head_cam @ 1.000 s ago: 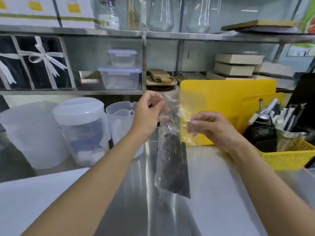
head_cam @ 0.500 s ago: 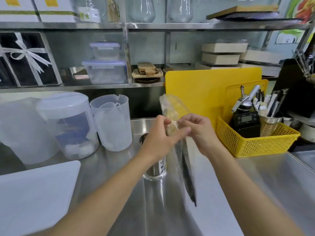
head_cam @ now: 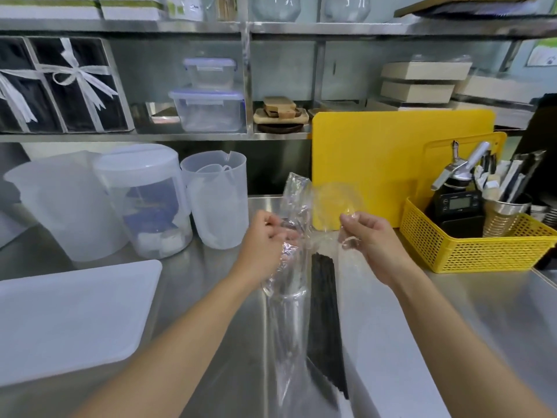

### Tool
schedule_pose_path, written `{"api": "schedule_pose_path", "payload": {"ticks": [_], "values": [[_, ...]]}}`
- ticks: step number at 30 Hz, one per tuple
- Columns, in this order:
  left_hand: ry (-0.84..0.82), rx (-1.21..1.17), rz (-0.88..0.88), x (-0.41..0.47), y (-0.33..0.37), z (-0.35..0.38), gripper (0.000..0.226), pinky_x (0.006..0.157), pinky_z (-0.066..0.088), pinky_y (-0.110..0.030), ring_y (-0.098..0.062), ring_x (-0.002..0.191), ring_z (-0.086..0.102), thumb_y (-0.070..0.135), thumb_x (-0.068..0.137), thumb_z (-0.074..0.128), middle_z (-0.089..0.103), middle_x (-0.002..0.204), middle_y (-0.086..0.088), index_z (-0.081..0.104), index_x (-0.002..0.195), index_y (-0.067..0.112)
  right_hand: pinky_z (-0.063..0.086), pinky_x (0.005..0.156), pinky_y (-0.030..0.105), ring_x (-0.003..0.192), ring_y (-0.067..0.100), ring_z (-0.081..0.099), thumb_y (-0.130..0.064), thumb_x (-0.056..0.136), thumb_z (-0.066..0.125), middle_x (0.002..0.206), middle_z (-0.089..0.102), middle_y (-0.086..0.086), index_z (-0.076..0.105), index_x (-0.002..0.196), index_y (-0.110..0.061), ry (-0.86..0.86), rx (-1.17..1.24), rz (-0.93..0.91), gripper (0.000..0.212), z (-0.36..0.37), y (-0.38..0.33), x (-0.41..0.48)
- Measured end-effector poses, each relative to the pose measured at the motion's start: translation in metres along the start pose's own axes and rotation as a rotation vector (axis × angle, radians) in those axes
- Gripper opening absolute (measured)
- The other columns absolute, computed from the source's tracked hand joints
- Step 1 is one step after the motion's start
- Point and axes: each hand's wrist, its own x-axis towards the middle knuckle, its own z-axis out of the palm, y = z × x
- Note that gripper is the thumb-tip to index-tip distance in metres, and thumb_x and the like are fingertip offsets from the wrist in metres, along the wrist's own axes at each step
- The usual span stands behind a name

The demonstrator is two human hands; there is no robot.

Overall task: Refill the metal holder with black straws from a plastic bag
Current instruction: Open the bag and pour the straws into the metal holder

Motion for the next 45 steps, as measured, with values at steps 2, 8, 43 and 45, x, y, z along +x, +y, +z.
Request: {"api": "schedule_pose_path", "payload": {"ticks": [2,8,43,45], "values": [[0.084,-0.082,-0.051,0.004,-0.008,-0.006,0.027,0.063,0.055,-0.04,-0.02,0.072,0.065,-0.003,0.09,0.043,0.068,0.084,-0.006,0.039,0.086,0.023,0.051,0.074,0.037,0.076,0.019,0.063,-0.024,0.092,0.052,0.075,0.064,0.008,0.055,0.076,-0.007,0.065,0.03,0.052,0.024,-0.01,0.005,0.001],[0.203,-0.203,-0.206,0.008,-0.022,-0.005,0.017,0.04,0.043,-0.021,-0.009,0.04,0.057,-0.003,0.092,0.04,0.061,0.078,-0.011,0.04,0.096,0.013,0.059,0.062,0.042,0.076,0.038,0.064,-0.027,0.096,0.046,0.08,0.063,0.018,0.049,0.093,-0.006,0.126,0.134,0.177,0.021,-0.031,0.015,-0.006],[0.237,-0.199,-0.081,0.013,0.039,0.063,0.008,0.064,0.06,-0.034,-0.023,0.073,0.071,0.01,0.092,0.047,0.062,0.107,-0.019,0.048,0.1,0.008,0.051,0.084,0.041,0.088,0.023,0.064,-0.003,0.078,0.067,0.104,0.067,0.019,0.064,0.091,-0.005,-0.257,-0.551,0.04,0.014,-0.039,-0.022,-0.048],[0.21,-0.188,-0.071,0.016,0.037,0.063,0.029,0.07,0.059,-0.037,-0.022,0.078,0.069,0.021,0.088,0.057,0.061,0.108,-0.019,0.043,0.109,0.007,0.051,0.079,0.043,0.077,0.029,0.063,0.013,0.076,0.055,0.092,0.068,0.025,0.058,0.069,-0.006,-0.179,-0.656,-0.022,0.02,-0.039,-0.023,-0.047]]}}
